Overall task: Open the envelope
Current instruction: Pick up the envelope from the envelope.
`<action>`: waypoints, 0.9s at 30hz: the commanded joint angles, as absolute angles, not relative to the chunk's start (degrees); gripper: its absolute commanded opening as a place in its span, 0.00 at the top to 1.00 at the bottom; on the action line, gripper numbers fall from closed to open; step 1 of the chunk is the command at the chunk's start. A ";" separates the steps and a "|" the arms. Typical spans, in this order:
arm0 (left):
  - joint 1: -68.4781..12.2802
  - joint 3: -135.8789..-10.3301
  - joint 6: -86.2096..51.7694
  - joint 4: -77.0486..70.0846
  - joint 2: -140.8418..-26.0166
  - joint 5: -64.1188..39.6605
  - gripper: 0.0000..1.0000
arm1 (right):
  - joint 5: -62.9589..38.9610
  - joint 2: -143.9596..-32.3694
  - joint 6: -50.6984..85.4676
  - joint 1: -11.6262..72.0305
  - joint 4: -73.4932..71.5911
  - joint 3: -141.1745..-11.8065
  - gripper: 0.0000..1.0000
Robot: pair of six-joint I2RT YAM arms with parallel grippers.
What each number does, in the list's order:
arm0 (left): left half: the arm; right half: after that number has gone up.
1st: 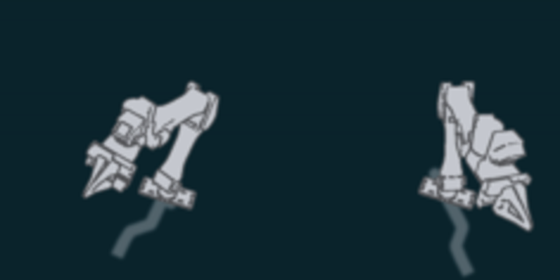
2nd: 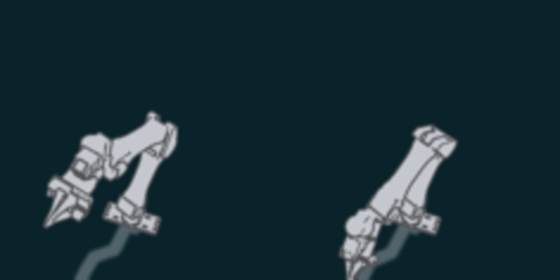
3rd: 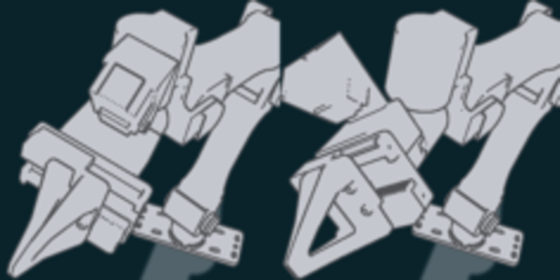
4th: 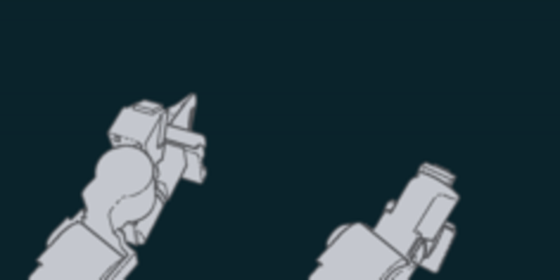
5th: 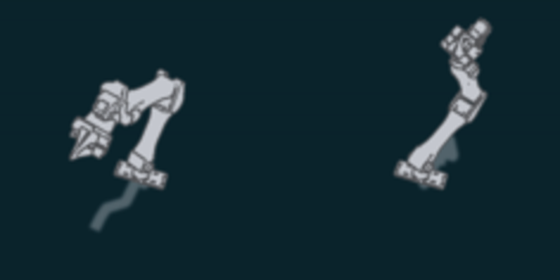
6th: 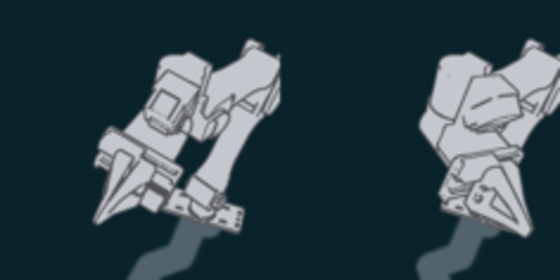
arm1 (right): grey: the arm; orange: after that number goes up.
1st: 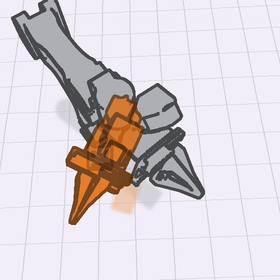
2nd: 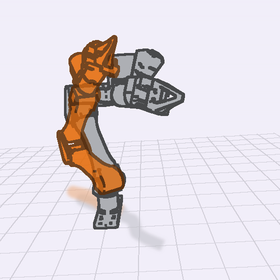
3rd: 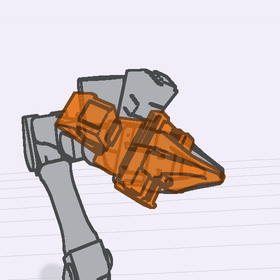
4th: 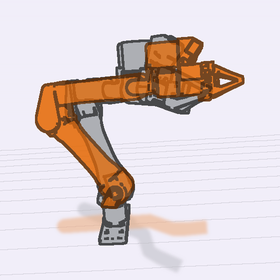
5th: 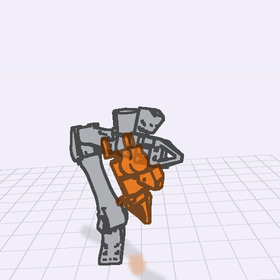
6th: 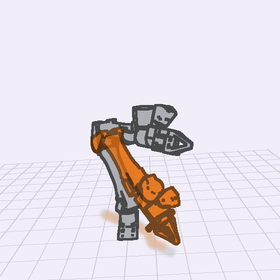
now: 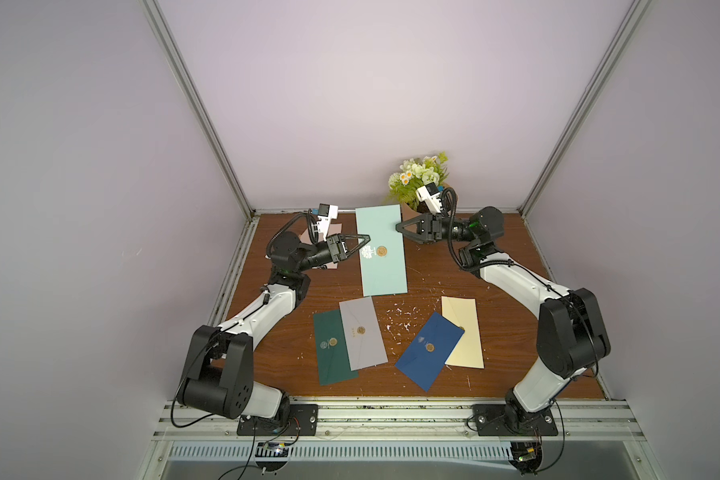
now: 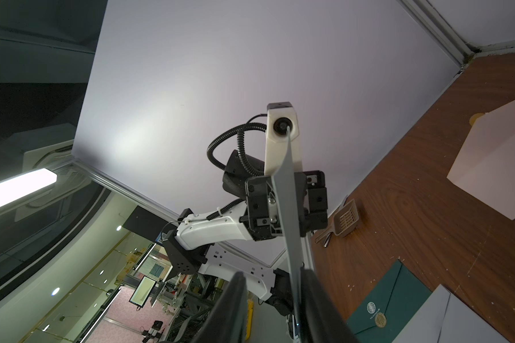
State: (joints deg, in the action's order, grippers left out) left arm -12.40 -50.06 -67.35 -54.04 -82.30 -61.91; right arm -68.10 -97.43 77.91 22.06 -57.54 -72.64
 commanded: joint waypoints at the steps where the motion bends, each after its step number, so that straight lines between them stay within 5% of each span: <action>1: -12.48 -51.47 -68.49 -56.45 -81.83 -62.90 1.00 | -69.10 -94.58 66.90 22.88 -47.24 -75.58 0.65; 13: -13.18 -52.01 -68.18 -56.51 -83.91 -62.76 1.00 | -70.30 -97.35 68.48 24.15 -48.45 -77.76 0.83; 18: -13.37 -52.58 -67.98 -56.51 -84.71 -62.59 1.00 | -70.66 -98.18 68.90 24.43 -48.61 -78.31 1.00; 21: -13.37 -52.92 -68.02 -56.51 -84.90 -62.57 0.97 | -70.50 -98.34 68.21 24.35 -47.33 -78.69 1.00; 27: -13.19 -52.32 -66.71 -54.43 -84.65 -61.14 0.35 | -68.99 -98.19 57.70 23.43 -31.43 -82.54 1.00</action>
State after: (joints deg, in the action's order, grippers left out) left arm -12.86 -51.48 -67.46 -54.02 -84.88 -61.65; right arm -69.32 -98.80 64.90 23.64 -38.41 -78.78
